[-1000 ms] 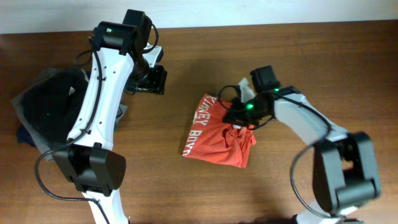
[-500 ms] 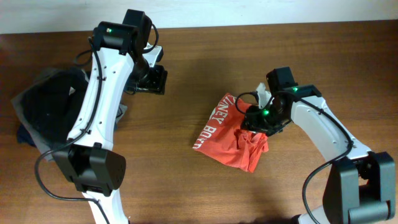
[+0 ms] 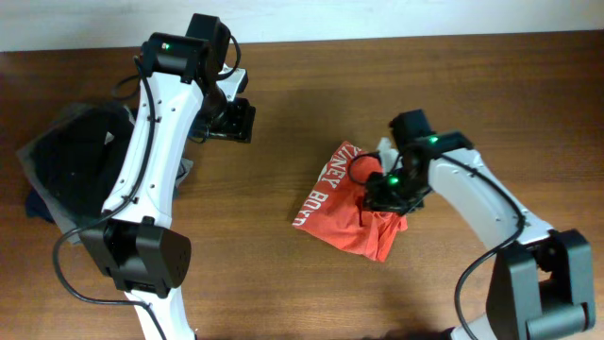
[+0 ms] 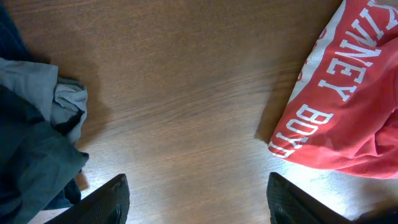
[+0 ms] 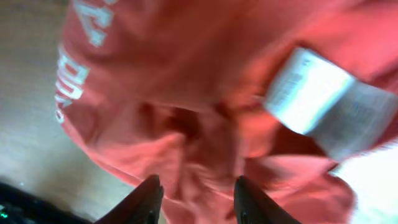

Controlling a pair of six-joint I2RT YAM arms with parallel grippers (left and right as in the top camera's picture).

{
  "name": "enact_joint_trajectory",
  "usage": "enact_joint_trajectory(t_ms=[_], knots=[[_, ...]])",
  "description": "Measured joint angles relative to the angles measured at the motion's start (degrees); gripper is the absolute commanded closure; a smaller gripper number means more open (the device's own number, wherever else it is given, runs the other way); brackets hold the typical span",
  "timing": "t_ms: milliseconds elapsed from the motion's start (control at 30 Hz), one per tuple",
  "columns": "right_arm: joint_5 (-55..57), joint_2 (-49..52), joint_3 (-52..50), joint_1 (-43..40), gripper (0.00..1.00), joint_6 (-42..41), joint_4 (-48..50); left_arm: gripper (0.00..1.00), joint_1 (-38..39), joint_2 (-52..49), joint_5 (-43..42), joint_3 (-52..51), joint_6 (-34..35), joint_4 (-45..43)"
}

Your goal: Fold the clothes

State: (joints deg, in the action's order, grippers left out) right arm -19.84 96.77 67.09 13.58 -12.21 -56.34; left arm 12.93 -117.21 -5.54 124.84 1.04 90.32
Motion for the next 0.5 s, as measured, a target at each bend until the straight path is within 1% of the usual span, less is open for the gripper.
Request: enact_joint_trajectory(t_ms=[33, 67, 133, 367, 500], knots=[[0.6, 0.0, -0.2, 1.2, 0.80, -0.8, 0.7, 0.29, 0.0, 0.0, 0.0, 0.0, 0.0, -0.1], [1.9, 0.0, -0.3, 2.3, 0.84, -1.9, 0.9, 0.29, 0.0, 0.0, 0.0, 0.0, 0.0, -0.1], [4.9, 0.0, -0.8, 3.7, 0.96, -4.0, -0.3, 0.29, 0.0, 0.0, 0.0, 0.0, 0.0, 0.0], [13.3, -0.4, -1.7, 2.6, 0.96, -6.9, -8.5, 0.29, 0.0, 0.0, 0.0, 0.0, 0.0, 0.3], [15.8, -4.6, -1.7, 2.5, 0.96, -7.6, -13.2, 0.28, 0.0, 0.0, 0.0, 0.0, 0.0, 0.2]])
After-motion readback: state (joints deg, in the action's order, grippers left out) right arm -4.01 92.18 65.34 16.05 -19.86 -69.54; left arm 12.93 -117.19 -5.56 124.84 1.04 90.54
